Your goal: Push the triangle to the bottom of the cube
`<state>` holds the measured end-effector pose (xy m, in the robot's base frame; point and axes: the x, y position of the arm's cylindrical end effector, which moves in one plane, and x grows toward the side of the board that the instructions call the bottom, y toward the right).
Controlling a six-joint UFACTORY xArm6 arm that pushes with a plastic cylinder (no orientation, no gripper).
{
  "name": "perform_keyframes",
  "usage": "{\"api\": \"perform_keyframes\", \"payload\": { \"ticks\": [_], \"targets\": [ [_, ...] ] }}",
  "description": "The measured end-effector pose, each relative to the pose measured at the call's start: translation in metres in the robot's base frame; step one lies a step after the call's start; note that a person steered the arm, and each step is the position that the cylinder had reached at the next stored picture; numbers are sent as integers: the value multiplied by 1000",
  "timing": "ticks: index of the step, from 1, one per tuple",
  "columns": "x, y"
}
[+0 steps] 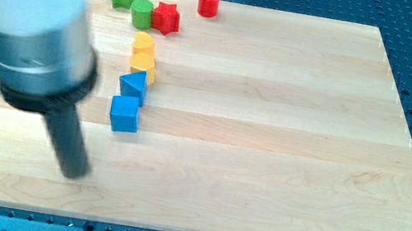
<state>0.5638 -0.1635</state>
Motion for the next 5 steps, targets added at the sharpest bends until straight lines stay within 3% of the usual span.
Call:
{"api": "perform_keyframes", "payload": {
  "ticks": [3,4,5],
  "targets": [
    [-146,40],
    [-149,69],
    [-123,82]
  ]
}}
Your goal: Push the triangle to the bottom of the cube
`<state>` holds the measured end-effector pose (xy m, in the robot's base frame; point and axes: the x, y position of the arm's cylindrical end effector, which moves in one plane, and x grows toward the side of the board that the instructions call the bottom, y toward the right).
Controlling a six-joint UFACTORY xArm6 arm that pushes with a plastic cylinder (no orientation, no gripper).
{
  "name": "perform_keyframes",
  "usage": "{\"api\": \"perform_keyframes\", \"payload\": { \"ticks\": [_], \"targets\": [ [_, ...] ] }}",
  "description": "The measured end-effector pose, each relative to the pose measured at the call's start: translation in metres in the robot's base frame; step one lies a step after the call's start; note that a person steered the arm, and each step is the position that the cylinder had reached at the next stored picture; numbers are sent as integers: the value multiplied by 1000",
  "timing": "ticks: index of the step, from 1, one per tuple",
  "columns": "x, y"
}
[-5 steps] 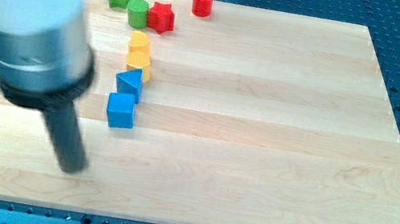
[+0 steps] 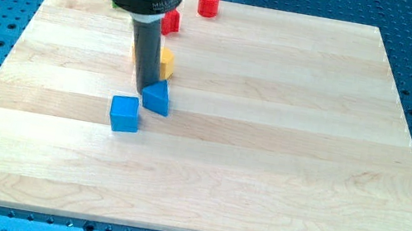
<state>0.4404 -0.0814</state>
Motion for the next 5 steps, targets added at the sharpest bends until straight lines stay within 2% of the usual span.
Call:
{"api": "perform_keyframes", "payload": {
  "ticks": [1,2,4,5],
  "targets": [
    [8,17],
    [-12,39],
    [79,33],
    [43,46]
  ]
}}
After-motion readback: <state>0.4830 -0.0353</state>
